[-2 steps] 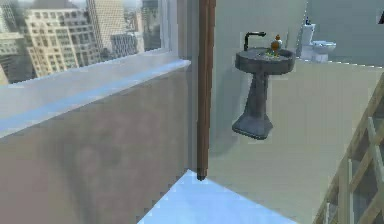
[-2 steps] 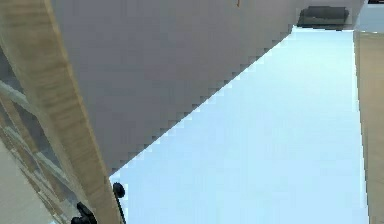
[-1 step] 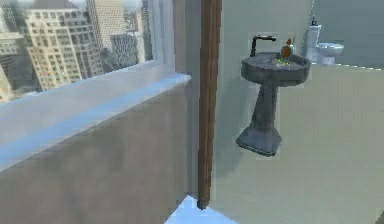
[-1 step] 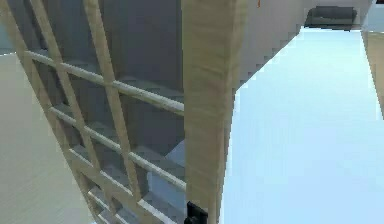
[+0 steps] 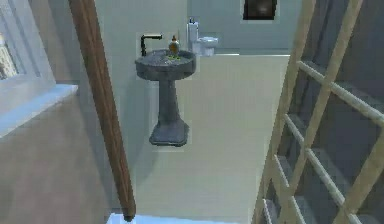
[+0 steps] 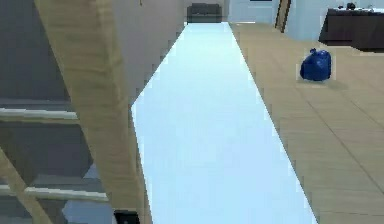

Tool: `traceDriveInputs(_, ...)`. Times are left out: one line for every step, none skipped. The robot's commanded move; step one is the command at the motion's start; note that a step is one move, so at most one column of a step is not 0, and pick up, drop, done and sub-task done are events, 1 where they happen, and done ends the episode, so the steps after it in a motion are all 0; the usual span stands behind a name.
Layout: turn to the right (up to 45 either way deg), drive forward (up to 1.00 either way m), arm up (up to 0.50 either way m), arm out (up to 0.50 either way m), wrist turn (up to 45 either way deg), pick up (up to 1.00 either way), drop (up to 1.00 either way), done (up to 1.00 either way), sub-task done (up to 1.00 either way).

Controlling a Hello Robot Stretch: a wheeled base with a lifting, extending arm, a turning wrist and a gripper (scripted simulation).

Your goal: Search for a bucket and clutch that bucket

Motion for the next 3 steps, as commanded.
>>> traceDriveInputs(3.0,0.0,0.0,0.0,0.0,0.0,0.0,0.0,0.0)
traceDriveInputs(0.0,1.0,0.0,0.0,0.0,0.0,0.0,0.0,0.0)
traceDriveInputs(3.0,0.0,0.0,0.0,0.0,0.0,0.0,0.0,0.0)
